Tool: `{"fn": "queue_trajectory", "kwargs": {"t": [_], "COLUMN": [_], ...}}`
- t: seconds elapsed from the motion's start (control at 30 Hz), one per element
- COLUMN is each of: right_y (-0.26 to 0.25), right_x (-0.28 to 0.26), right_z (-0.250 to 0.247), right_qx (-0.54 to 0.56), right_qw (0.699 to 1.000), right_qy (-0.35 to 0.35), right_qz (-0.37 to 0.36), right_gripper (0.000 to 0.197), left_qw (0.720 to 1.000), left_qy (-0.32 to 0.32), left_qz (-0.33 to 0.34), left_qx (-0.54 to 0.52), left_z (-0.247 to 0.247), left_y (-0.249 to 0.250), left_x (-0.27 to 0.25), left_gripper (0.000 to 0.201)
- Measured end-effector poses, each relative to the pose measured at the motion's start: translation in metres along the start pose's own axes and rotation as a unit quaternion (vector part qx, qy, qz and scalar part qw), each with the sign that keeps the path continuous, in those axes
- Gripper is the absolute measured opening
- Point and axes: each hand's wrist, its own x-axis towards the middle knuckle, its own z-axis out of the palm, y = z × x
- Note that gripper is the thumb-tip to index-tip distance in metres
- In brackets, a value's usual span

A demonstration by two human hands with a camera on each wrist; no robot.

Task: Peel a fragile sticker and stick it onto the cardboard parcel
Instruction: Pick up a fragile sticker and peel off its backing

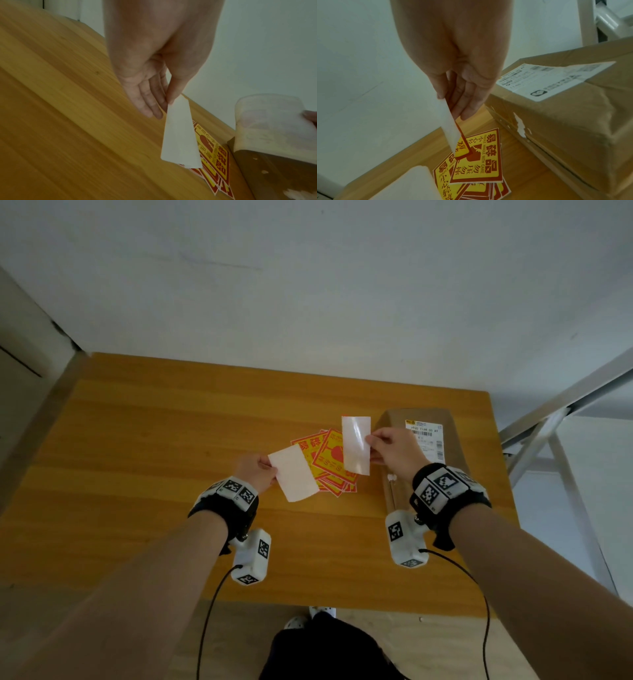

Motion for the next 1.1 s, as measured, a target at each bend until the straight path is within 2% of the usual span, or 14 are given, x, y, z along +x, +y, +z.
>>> {"fn": "queue_trajectory", "kwargs": {"t": [0.03,0.2,0.33,0.43,0.6,0.8,1.0,1.1], "right_y": [0.000,-0.001,-0.003,-0.007,-0.019,-0.037,-0.043,-0.044], "right_x": [-0.001,-0.005,-0.011,-0.017,-0.034,-0.058,-0.074,-0.083], "right_z": [0.001,0.008,0.012,0.015,0.020,0.022,0.026,0.028], "right_qx": [0.004,0.014,0.018,0.032,0.053,0.141,0.169,0.176], "right_qw": [1.000,1.000,1.000,0.999,0.998,0.989,0.984,0.982], "right_qy": [0.001,0.008,0.008,0.011,0.029,0.048,0.058,0.060], "right_qz": [0.001,0.008,0.011,0.008,-0.003,0.002,-0.014,-0.017], "right_gripper": [0.023,0.022,0.022,0.023,0.024,0.022,0.022,0.026], "left_qw": [1.000,0.999,0.992,0.982,0.971,0.946,0.923,0.920], "left_qy": [-0.002,-0.015,0.003,0.001,-0.017,0.007,0.072,0.087], "left_qz": [-0.004,-0.007,0.033,0.095,0.156,0.241,0.290,0.302], "left_qx": [0.001,0.045,0.123,0.162,0.181,0.216,0.242,0.236], "left_z": [0.000,-0.004,-0.010,-0.011,-0.004,0.000,-0.005,-0.006], "left_y": [-0.001,-0.005,-0.001,0.007,0.022,0.036,0.043,0.044], "left_x": [-0.001,-0.002,-0.011,-0.022,-0.052,-0.088,-0.109,-0.116], "left_gripper": [0.006,0.031,0.049,0.042,0.017,0.034,0.035,0.025]}}
